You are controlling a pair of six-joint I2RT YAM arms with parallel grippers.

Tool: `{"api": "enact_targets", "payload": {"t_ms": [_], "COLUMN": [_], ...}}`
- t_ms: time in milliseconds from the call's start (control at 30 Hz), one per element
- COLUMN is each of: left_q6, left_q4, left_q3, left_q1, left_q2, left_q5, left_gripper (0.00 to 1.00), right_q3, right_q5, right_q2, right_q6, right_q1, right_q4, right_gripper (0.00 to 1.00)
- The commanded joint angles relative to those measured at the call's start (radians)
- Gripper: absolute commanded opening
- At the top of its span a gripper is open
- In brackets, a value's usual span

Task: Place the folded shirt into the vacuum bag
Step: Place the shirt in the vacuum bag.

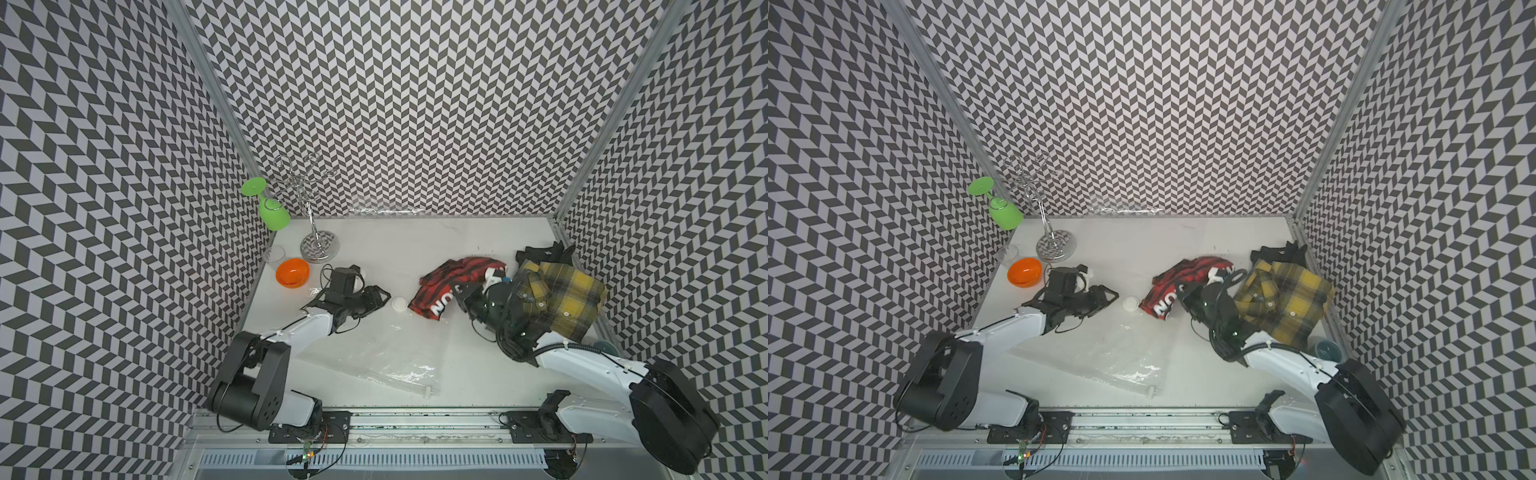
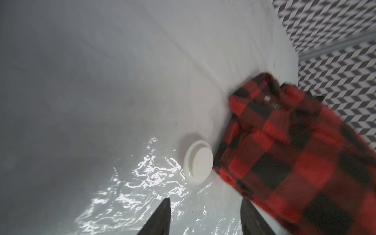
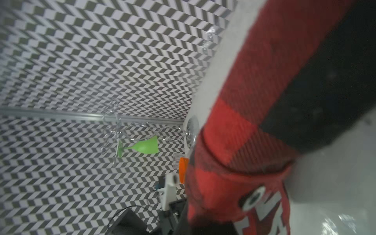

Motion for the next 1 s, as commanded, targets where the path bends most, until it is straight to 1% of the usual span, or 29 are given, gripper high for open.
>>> {"api": "enact_targets", "payload": {"t_ms": [0, 33, 67, 133, 167, 267, 400, 467, 533, 567, 633, 667, 733, 767, 833, 900, 933, 967], "left_q6": [0.05, 0.063, 0.07, 0.07, 0.069, 0.08, 0.113, 0.101, 0.051, 0.021, -0.062, -0.106, -0.188, -0.217, -0.282, -0.311, -0.313, -0.314], "left_q4": [-0.107, -0.132, -0.149, -0.165, -0.171, -0.191, -0.25, -0.255, -0.219, -0.191, -0.102, -0.049, 0.043, 0.069, 0.141, 0.174, 0.177, 0.18], "left_q3": [0.034, 0.047, 0.058, 0.069, 0.074, 0.088, 0.112, 0.095, 0.052, 0.027, -0.034, -0.06, -0.098, -0.103, -0.111, -0.093, -0.076, -0.064], "left_q1": [0.044, 0.046, 0.046, 0.046, 0.045, 0.04, -0.005, -0.047, -0.08, -0.093, -0.131, -0.152, -0.211, -0.232, -0.277, -0.319, -0.339, -0.352], "left_q2": [-0.075, -0.084, -0.09, -0.101, -0.107, -0.115, -0.106, -0.108, -0.12, -0.128, -0.151, -0.156, -0.147, -0.132, -0.091, -0.048, -0.022, 0.001], "left_q5": [-0.01, -0.01, -0.009, 0.004, 0.009, 0.014, 0.02, 0.044, 0.101, 0.124, 0.151, 0.157, 0.137, 0.123, 0.101, 0.063, 0.046, 0.036], "left_gripper": [0.56, 0.56, 0.56, 0.56, 0.56, 0.57, 0.6, 0.63, 0.68, 0.7, 0.76, 0.83, 0.85, 0.84, 0.84, 0.82, 0.81, 0.81], "right_q3": [-0.062, -0.061, -0.048, 0.003, 0.026, 0.079, 0.142, 0.158, 0.168, 0.18, 0.248, 0.269, 0.334, 0.369, 0.424, 0.442, 0.438, 0.437], "right_q5": [0.189, 0.211, 0.227, 0.215, 0.192, 0.098, 0.003, -0.01, 0.017, -0.001, -0.021, -0.021, -0.021, -0.021, -0.021, -0.021, -0.216, -0.264], "right_q2": [-0.068, -0.081, -0.094, -0.103, -0.105, -0.102, -0.122, -0.178, -0.247, -0.272, -0.273, -0.257, -0.169, -0.115, -0.004, 0.081, 0.119, 0.148], "right_q6": [0.154, 0.172, 0.177, 0.142, 0.114, 0.016, -0.208, -0.335, -0.419, -0.47, -0.529, -0.529, -0.529, -0.529, -0.529, -0.529, -0.766, -0.833], "right_q1": [0.079, 0.1, 0.114, 0.129, 0.129, 0.127, 0.123, 0.117, 0.115, 0.094, -0.021, -0.09, -0.27, -0.328, -0.39, -0.435, -0.445, -0.449], "right_q4": [0.118, 0.073, 0.014, -0.112, -0.165, -0.324, -0.568, -0.672, -0.741, -0.755, -0.821, -0.825, -0.829, -0.828, -0.828, -0.807, -0.774, -0.746], "right_gripper": [0.27, 0.33, 0.43, 0.59, 0.62, 0.66, 0.66, 0.66, 0.66, 0.66, 0.66, 0.66, 0.66, 0.66, 0.66, 0.66, 0.7, 0.71]}}
